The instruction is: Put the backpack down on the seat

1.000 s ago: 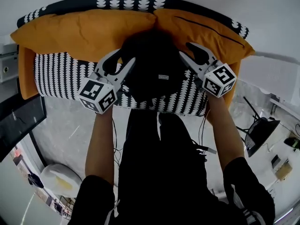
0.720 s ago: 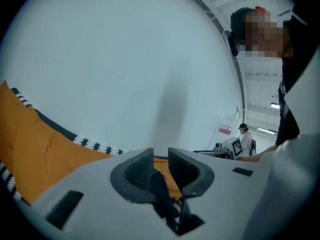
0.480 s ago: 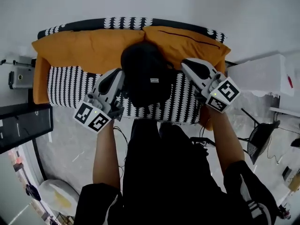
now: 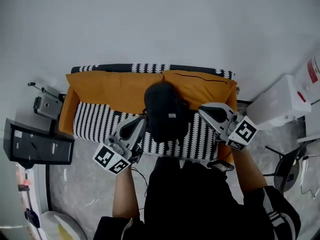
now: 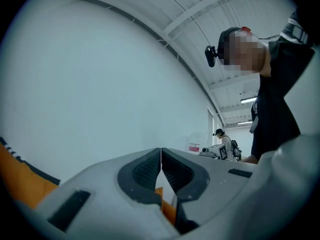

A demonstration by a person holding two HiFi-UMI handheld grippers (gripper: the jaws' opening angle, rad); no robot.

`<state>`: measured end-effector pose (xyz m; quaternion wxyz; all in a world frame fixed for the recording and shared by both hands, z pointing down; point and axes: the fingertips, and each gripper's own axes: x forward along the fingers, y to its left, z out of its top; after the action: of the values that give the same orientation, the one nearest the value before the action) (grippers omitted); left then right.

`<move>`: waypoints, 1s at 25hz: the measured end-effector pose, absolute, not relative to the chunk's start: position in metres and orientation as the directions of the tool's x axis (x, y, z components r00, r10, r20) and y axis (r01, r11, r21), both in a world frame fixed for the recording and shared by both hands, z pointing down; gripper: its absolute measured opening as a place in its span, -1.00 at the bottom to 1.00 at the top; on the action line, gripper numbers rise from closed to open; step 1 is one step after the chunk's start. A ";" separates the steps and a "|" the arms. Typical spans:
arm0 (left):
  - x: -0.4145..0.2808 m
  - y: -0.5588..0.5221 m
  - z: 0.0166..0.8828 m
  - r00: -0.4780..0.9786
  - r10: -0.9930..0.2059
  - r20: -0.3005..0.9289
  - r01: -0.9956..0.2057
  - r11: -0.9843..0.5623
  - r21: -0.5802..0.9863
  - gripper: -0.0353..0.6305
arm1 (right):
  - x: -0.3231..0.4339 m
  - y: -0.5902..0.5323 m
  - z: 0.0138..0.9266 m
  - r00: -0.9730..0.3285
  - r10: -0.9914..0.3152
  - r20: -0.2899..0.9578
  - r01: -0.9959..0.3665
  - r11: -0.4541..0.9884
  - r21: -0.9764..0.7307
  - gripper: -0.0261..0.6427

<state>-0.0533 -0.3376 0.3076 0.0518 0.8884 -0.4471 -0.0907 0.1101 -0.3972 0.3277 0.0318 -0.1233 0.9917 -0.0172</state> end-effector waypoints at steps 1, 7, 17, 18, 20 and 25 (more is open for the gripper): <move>-0.050 -0.328 0.306 0.585 -0.803 -0.113 -0.785 -0.596 0.169 -0.82 | 0.111 -0.386 0.326 -0.971 -0.230 -0.063 -0.228 0.973 -0.037 -0.83; -0.035 -0.268 0.315 0.607 -0.791 -0.070 -0.770 -0.608 0.191 -0.82 | 0.122 -0.323 0.330 -0.982 -0.183 -0.051 -0.177 0.980 -0.095 -0.83; -0.043 -0.209 0.336 0.622 -0.783 -0.010 -0.759 -0.607 0.234 -0.82 | 0.138 -0.266 0.321 -0.975 -0.218 -0.051 -0.209 0.968 -0.136 -0.83; -0.041 -0.203 0.336 0.630 -0.776 -0.007 -0.754 -0.614 0.232 -0.82 | 0.138 -0.258 0.319 -0.973 -0.227 -0.052 -0.218 0.967 -0.135 -0.83; -0.035 -0.186 0.335 0.647 -0.763 -0.010 -0.740 -0.630 0.235 -0.82 | 0.139 -0.238 0.315 -0.970 -0.239 -0.055 -0.231 0.965 -0.120 -0.83; -0.014 -0.139 0.339 0.685 -0.728 -0.015 -0.702 -0.666 0.253 -0.82 | 0.144 -0.174 0.332 -0.959 -0.263 0.102 -0.265 0.964 -0.009 -0.83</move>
<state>-0.0142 -0.1388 0.3390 0.1139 0.9108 -0.3927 -0.0576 0.1440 -0.1736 0.3317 -0.0502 -0.1335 0.9897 -0.0111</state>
